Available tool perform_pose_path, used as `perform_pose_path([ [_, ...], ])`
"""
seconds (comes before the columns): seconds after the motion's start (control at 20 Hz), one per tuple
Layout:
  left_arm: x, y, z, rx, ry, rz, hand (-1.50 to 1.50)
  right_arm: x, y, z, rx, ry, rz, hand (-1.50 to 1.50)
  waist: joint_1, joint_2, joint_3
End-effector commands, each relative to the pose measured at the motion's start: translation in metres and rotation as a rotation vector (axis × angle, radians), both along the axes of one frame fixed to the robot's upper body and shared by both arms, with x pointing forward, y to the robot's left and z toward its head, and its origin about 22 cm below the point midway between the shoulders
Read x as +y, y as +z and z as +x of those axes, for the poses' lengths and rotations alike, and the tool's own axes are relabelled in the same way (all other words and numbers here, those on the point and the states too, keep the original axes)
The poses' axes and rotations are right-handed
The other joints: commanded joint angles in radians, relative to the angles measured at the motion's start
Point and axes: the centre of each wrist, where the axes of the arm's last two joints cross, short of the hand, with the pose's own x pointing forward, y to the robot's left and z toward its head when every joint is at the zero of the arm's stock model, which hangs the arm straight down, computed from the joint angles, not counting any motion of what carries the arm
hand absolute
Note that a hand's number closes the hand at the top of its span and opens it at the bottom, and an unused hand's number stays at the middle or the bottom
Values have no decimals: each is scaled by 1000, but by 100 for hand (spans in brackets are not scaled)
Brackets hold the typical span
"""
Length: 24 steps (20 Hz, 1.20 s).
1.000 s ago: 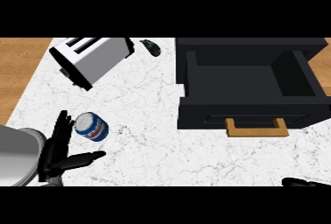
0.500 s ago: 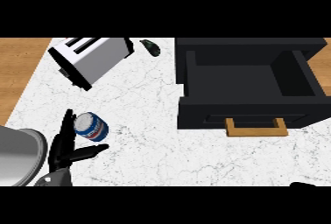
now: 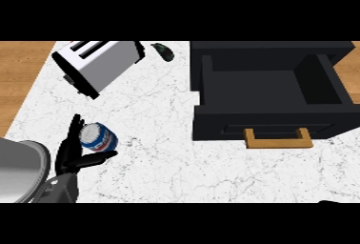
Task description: Pick up the can, place it into the drawer and close the drawer
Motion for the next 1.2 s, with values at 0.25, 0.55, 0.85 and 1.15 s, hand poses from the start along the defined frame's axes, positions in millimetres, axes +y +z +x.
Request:
perform_pose_path([
  [0.25, -6, 6, 24, 1, -144, -28, -150, 2, 11, 4, -7, -3, -14, -150, -4, 1, -1],
  [0.55, -18, 11, 36, -48, -222, -98, 150, 5, 8, 0, -15, 1, -14, -150, -3, 0, 0],
  [0.85, -34, 13, 47, -110, -179, -111, 150, 4, 12, 2, -34, -4, -43, -150, -4, 1, 0],
  [1.15, -98, 34, 83, -94, -227, -114, 150, -3, 8, 4, -44, -22, -27, -150, -5, 1, 0],
])
